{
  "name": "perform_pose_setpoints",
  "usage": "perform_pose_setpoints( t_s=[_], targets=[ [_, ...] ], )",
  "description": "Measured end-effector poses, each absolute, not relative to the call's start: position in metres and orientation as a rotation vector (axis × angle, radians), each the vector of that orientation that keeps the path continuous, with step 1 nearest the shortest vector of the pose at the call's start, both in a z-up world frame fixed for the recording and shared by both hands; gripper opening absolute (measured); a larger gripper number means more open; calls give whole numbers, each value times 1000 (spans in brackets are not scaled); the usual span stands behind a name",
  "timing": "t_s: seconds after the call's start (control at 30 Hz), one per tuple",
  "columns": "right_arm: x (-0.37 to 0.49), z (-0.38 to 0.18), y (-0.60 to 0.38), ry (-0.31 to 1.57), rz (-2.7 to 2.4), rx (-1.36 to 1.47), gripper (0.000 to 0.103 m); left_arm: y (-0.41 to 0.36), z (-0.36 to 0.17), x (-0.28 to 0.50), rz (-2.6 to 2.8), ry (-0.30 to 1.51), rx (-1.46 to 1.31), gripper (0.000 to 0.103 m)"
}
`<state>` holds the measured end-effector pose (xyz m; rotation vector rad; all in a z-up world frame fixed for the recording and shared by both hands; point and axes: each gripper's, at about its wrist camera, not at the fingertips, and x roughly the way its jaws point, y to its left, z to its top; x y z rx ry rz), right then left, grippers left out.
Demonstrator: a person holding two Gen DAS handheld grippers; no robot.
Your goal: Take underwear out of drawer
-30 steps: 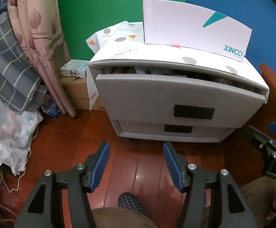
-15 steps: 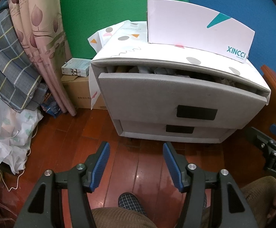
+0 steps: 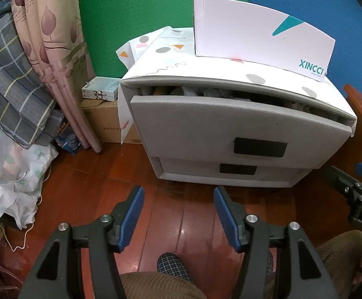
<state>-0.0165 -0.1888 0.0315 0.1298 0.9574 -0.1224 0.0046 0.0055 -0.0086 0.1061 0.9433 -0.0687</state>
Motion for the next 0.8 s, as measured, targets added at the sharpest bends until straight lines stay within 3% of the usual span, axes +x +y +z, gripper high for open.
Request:
perform_pose_setpoints(
  t_s=[0.8],
  targets=[
    [-16, 31, -190, 960, -121, 132, 102, 6, -9, 3, -67, 942, 108, 60]
  ],
)
